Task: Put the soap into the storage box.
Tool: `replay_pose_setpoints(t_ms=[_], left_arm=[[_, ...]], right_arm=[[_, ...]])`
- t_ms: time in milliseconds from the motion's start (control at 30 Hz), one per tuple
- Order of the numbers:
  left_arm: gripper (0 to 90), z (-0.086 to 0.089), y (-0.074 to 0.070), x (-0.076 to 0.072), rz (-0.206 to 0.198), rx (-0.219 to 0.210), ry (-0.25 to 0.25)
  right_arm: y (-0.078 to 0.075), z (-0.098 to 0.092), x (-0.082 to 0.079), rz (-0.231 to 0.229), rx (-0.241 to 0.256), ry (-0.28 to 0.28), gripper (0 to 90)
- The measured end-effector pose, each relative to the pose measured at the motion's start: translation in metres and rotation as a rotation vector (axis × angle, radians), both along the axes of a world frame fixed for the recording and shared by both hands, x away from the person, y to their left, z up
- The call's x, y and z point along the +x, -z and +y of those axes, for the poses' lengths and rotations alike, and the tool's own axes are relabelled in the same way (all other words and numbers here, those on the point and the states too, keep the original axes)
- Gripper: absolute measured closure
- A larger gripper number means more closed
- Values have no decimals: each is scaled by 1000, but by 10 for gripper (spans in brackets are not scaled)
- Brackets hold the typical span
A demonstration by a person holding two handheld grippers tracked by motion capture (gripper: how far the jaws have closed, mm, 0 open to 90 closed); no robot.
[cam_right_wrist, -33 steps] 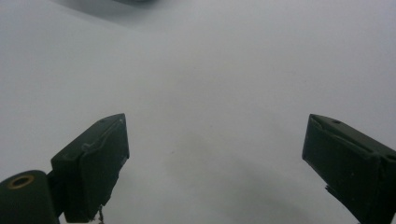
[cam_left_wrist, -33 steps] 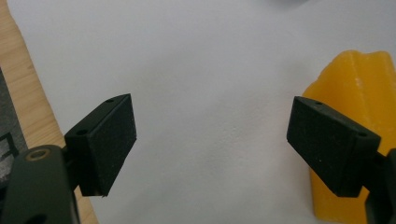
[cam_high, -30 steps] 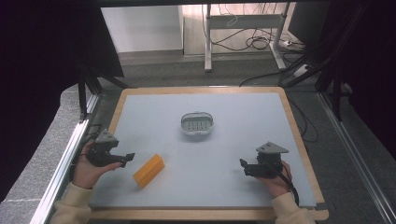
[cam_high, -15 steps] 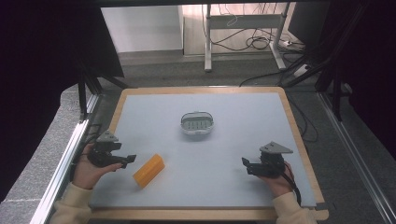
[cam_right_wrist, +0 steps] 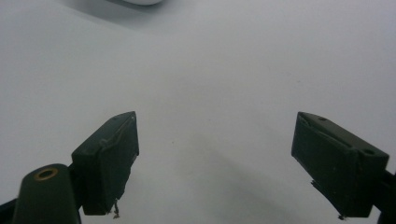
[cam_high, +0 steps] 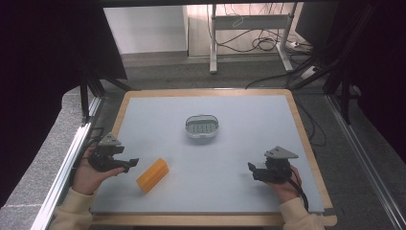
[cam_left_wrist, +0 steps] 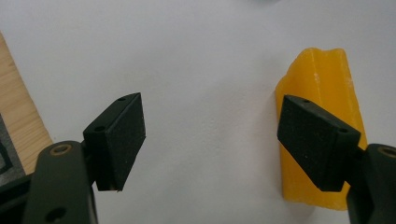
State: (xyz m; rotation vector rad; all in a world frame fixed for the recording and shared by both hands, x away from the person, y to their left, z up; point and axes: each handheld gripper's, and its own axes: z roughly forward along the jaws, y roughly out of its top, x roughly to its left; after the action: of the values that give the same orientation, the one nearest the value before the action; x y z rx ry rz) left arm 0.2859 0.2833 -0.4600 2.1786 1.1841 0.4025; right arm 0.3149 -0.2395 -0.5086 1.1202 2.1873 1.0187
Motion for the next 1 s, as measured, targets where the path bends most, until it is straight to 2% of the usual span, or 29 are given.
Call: replay_pose_setpoints(t_ms=[400,467,533,667,1000], left_arm=[[231,-2,-5,-2,-5,20,2],[230,-7,-7,-4,-16,45,0],[229,-8,-8,-5,-20,48,3],[228,-15,-12,-7,-19,47,22],[230,-28,-13,-9,1,9,69]], right_arm=[[0,2,-1,-8,-18,-6,156],[0,1,-1,-8,-19,-4,156],[0,1,-1,-9,-20,-4,156],[0,2,-1,-8,-20,-4,156],[0,3,-1,-10,-31,-4,156]])
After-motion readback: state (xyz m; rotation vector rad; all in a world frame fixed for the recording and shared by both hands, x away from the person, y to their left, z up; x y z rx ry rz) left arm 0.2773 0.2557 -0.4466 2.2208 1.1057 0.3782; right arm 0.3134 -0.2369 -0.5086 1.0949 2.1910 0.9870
